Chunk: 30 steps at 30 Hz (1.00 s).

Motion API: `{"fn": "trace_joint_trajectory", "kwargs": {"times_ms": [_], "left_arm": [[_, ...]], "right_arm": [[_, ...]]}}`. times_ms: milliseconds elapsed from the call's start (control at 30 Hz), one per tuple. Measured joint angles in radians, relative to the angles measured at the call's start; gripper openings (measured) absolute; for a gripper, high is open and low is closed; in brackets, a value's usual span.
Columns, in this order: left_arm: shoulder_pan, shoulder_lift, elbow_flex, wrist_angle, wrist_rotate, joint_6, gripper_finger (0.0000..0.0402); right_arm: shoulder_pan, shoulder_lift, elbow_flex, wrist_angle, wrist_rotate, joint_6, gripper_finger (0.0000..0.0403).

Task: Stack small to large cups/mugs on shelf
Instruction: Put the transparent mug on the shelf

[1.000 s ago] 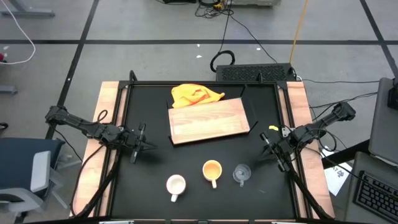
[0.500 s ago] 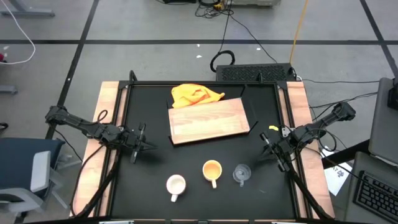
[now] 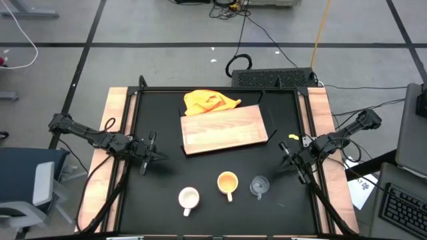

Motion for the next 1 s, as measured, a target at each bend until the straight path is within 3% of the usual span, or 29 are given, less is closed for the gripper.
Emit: {"fn": "trace_joint_trajectory", "kwargs": {"times_ms": [300, 467, 700, 1000], "left_arm": [[0.000, 0.000, 0.000, 0.000, 0.000, 0.000, 0.0035], [0.000, 0.000, 0.000, 0.000, 0.000, 0.000, 0.0035], [0.000, 0.000, 0.000, 0.000, 0.000, 0.000, 0.0035], [0.000, 0.000, 0.000, 0.000, 0.000, 0.000, 0.0035]], "right_arm": [[0.000, 0.001, 0.000, -0.001, 0.000, 0.044, 0.0000], [0.000, 0.002, 0.000, 0.052, 0.000, -0.060, 0.0000], [0.000, 0.003, 0.003, 0.097, 0.017, -0.072, 0.0000], [0.000, 0.107, 0.159, 0.006, 0.119, -0.032, 0.0000]]}}
